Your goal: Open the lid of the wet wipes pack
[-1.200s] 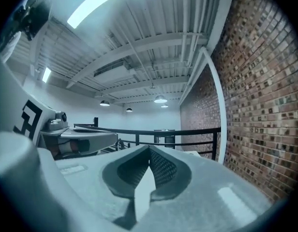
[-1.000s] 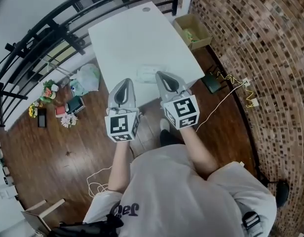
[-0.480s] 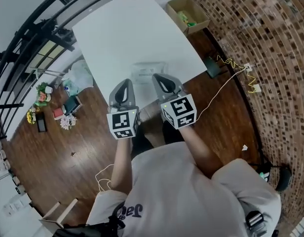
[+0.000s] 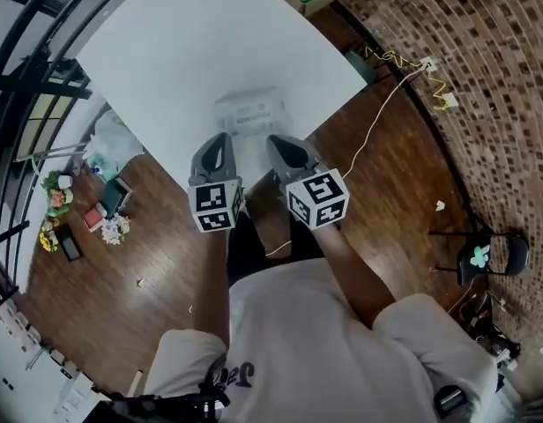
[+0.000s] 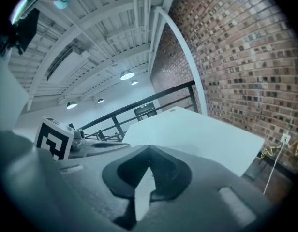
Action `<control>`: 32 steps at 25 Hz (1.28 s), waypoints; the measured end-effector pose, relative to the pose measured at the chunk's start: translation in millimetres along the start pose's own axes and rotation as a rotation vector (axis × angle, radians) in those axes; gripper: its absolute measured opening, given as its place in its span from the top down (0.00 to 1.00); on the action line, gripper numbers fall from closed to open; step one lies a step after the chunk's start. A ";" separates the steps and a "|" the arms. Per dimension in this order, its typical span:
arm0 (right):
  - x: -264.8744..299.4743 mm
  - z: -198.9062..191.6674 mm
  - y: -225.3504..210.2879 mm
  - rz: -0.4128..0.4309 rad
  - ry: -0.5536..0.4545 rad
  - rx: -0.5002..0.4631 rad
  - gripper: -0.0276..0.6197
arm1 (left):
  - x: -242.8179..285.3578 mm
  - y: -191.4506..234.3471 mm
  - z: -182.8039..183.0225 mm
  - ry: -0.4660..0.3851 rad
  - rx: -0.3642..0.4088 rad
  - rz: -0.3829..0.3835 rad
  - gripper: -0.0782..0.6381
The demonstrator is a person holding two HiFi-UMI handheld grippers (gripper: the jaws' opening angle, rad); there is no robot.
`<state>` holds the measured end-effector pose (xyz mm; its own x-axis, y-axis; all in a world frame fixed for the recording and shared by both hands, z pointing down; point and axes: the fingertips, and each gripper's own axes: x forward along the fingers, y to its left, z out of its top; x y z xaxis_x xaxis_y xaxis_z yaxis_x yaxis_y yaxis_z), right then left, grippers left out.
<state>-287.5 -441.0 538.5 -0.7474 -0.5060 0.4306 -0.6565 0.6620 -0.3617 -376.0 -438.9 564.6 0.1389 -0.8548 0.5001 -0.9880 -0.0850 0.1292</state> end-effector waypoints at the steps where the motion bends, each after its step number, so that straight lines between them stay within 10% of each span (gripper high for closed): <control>1: 3.1 -5.7 -1.9 -0.006 -0.004 0.032 0.97 | 5.5 2.0 -6.1 0.009 0.004 -0.011 0.87; 10: 30.1 -39.2 -15.0 -0.002 -0.082 0.308 0.89 | 45.1 8.6 -39.8 0.051 0.039 -0.102 0.87; 19: 54.5 -52.0 -25.6 0.070 -0.209 0.792 0.78 | 54.4 8.9 -49.0 0.021 0.043 -0.169 0.87; 32: 69.9 -65.5 -34.8 -0.013 -0.196 0.927 0.78 | 55.3 6.7 -50.1 0.001 0.061 -0.174 0.87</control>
<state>-310.2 -463.2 635.3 -0.6881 -0.6497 0.3233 -0.4212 -0.0052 -0.9069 -371.6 -461.1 636.0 0.3079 -0.8240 0.4757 -0.9514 -0.2621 0.1619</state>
